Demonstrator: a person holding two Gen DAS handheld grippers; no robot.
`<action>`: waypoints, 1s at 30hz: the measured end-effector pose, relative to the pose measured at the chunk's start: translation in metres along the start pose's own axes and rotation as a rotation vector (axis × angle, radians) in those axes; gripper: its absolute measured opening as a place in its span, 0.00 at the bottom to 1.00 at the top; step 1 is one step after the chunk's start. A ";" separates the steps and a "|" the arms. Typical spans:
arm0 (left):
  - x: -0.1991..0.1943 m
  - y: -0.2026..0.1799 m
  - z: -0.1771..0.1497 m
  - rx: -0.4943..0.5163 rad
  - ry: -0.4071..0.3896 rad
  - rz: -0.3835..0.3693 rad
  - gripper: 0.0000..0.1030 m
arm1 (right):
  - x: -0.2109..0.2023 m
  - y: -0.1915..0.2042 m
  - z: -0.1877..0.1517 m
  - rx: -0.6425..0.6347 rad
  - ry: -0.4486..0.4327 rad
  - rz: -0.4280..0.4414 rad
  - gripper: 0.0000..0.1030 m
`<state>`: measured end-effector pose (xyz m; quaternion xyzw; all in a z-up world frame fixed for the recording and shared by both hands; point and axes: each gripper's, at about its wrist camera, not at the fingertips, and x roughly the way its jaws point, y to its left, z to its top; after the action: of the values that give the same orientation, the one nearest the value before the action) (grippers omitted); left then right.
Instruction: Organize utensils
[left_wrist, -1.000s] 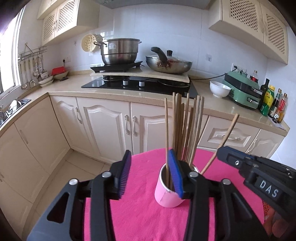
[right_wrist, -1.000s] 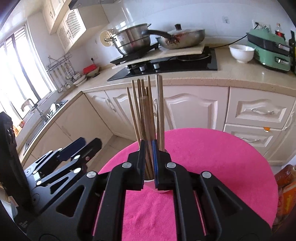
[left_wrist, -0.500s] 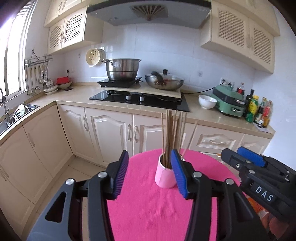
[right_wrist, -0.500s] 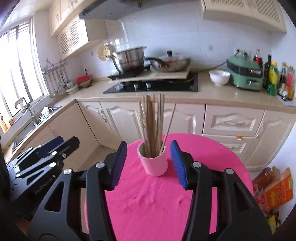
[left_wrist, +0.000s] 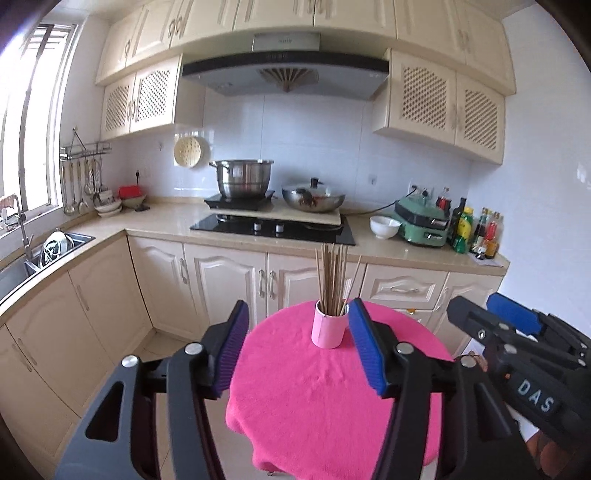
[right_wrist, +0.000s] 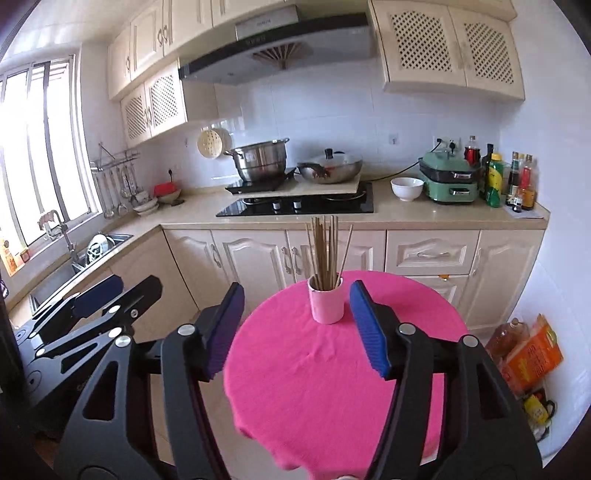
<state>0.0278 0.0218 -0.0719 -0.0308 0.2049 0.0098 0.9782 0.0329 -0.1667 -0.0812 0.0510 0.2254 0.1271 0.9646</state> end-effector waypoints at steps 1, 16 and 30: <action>-0.007 0.000 0.001 0.002 -0.003 0.000 0.55 | -0.009 0.005 0.000 -0.006 -0.001 -0.004 0.59; -0.069 0.001 0.020 0.004 -0.011 0.015 0.58 | -0.075 0.022 0.017 -0.021 -0.001 -0.037 0.64; -0.104 -0.009 0.030 0.052 -0.042 0.054 0.62 | -0.105 0.020 0.024 -0.031 -0.041 -0.016 0.72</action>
<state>-0.0547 0.0139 -0.0021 0.0003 0.1853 0.0313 0.9822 -0.0514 -0.1770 -0.0123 0.0368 0.2040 0.1220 0.9706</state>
